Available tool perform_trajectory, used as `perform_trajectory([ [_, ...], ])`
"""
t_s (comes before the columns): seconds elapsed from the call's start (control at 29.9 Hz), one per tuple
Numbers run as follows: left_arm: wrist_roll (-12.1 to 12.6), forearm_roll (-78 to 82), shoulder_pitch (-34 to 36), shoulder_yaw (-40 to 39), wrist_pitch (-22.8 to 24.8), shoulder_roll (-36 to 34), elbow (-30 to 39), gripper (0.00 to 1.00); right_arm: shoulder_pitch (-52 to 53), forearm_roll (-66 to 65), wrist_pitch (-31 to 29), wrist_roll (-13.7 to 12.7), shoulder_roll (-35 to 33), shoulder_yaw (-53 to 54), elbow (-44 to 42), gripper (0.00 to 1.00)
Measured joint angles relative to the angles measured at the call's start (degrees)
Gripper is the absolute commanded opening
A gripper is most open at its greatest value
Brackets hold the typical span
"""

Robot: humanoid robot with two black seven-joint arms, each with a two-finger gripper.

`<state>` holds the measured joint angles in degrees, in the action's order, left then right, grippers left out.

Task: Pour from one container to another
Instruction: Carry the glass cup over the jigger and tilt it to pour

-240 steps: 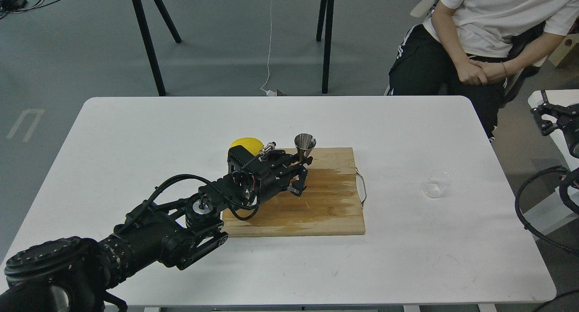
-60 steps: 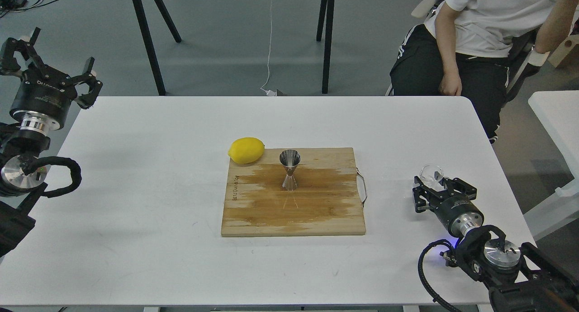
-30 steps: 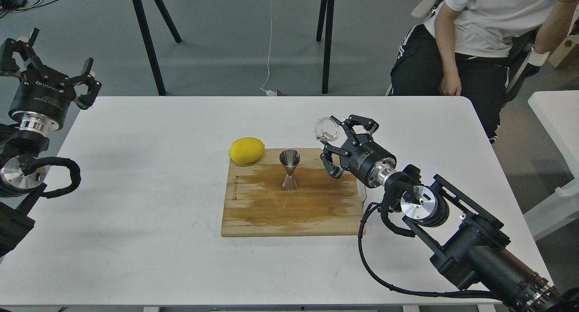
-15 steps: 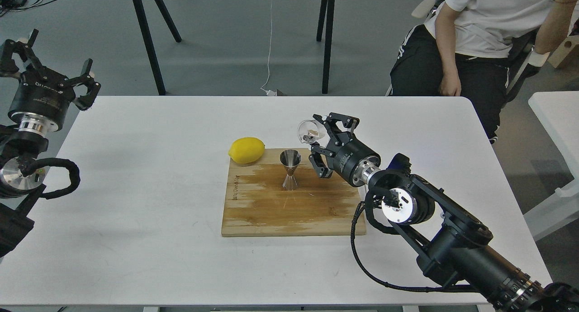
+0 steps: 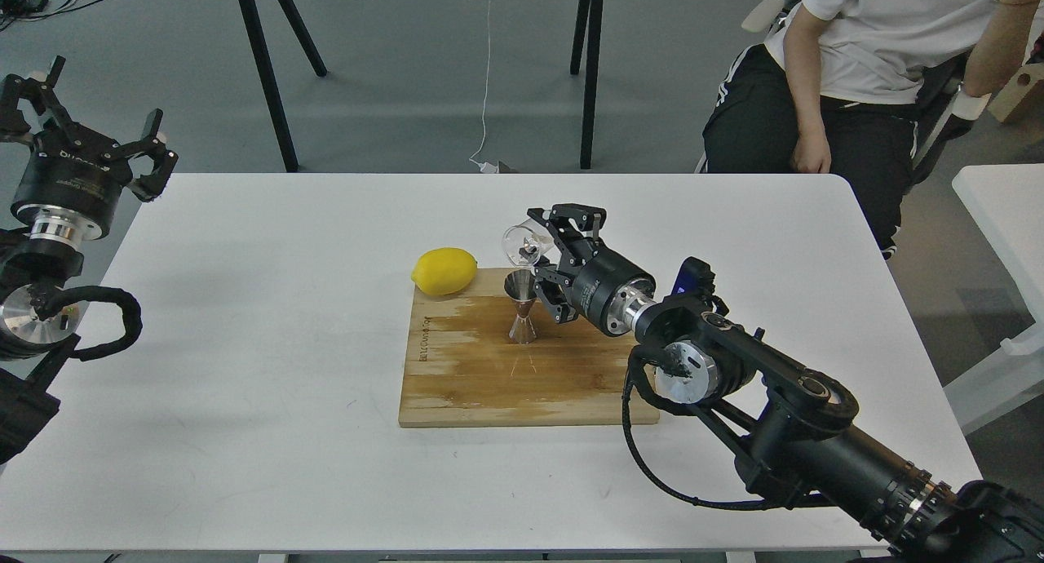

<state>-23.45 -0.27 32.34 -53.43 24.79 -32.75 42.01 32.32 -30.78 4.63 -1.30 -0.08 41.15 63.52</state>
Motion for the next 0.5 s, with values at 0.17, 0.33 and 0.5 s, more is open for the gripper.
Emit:
perform_trajectory([
  [0.17, -0.03, 0.00, 0.00, 0.00, 0.00, -0.03, 0.00, 1.00, 0.39, -4.51, 2.20, 0.08, 0.07, -2.93, 0.09, 0.29],
  [0.33, -0.03, 0.00, 0.00, 0.00, 0.00, -0.03, 0.00, 1.00, 0.77, -5.39, 2.72, 0.13, 0.07, -3.67, 0.29, 0.29],
  [0.5, -0.03, 0.00, 0.00, 0.00, 0.00, -0.03, 0.00, 1.00, 1.03, -5.40, 2.75, 0.13, -0.05, -3.71, 0.45, 0.29],
])
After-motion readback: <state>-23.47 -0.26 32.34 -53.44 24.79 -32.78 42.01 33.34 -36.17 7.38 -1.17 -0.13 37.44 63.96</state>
